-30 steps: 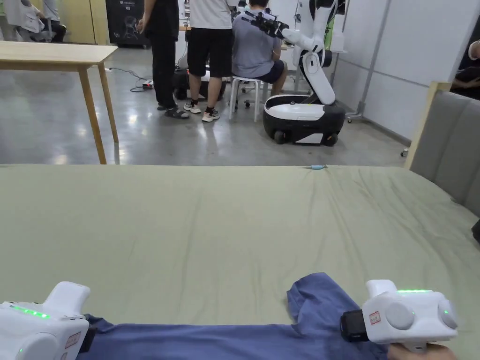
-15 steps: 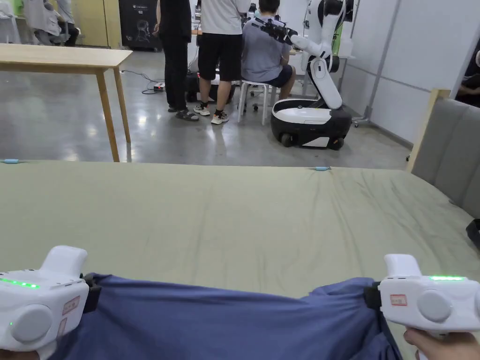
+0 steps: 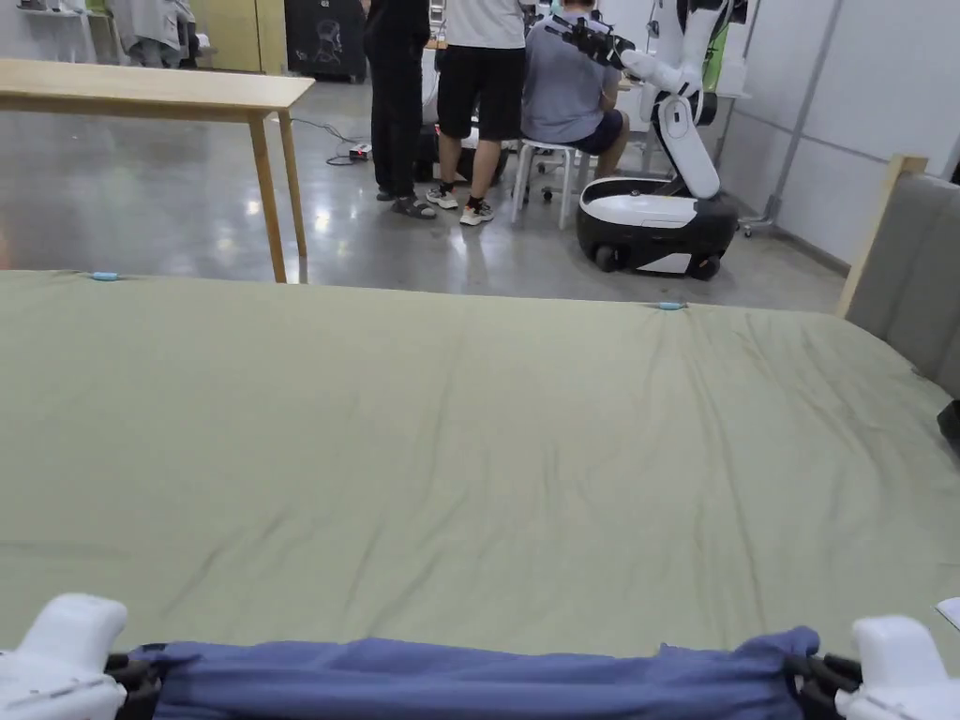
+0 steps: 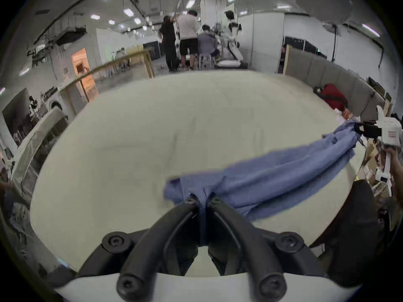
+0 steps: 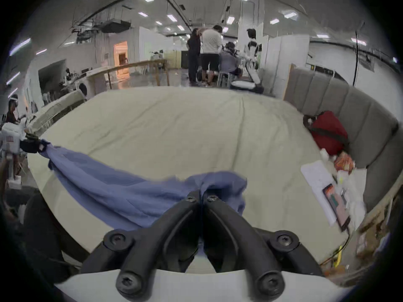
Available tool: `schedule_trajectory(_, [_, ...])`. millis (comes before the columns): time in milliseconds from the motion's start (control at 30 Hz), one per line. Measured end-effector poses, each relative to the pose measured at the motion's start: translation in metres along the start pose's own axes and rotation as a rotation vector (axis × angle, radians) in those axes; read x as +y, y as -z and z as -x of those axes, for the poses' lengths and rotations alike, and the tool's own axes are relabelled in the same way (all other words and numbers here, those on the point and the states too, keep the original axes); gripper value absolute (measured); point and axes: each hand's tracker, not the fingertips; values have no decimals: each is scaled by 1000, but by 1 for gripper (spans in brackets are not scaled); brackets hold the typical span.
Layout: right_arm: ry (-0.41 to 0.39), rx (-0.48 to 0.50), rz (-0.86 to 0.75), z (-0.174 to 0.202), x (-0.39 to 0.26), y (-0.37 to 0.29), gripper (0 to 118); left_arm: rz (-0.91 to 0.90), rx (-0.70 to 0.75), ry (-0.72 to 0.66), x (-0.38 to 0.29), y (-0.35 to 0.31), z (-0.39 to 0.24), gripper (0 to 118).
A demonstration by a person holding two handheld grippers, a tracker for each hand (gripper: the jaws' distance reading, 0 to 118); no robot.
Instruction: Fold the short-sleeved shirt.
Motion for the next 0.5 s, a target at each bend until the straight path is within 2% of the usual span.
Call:
schedule_trajectory(133, [48, -34, -1, 1, -19, 10, 3, -26, 45, -9, -7, 15, -8, 4])
schedule_trajectory(167, [71, -34, -19, 1, -16, 8, 3, -49, 58, -11, -5, 13, -11, 10])
schedule_trajectory(200, [84, -34, -43, 0, -13, 2, 7, -89, 84, -6, 2, 5, -16, 31])
schedule_trajectory(233, [89, -31, -55, 1, -8, -6, 22, -126, 90, -4, 7, -4, -19, 62])
schedule_trajectory(267, [87, -34, -71, 3, -3, -15, 48, -162, 93, -5, 11, -13, -22, 92])
schedule_trajectory(300, [89, -29, -119, 6, 4, -27, 80, -229, 84, -8, 16, -26, -26, 104])
schedule_trajectory(333, [89, -12, -183, 11, 11, -39, 93, -312, 85, -15, 21, -41, -32, 104])
schedule_trajectory(367, [92, -2, -243, 16, 18, -48, 97, -364, 97, -19, 28, -50, -38, 105])
schedule_trajectory(433, [90, 10, -371, 32, 34, -64, 99, -508, 81, -11, 41, -66, -49, 107])
schedule_trajectory(500, [74, -2, -475, 47, 48, -71, 101, -560, 81, 3, 52, -73, -59, 107])
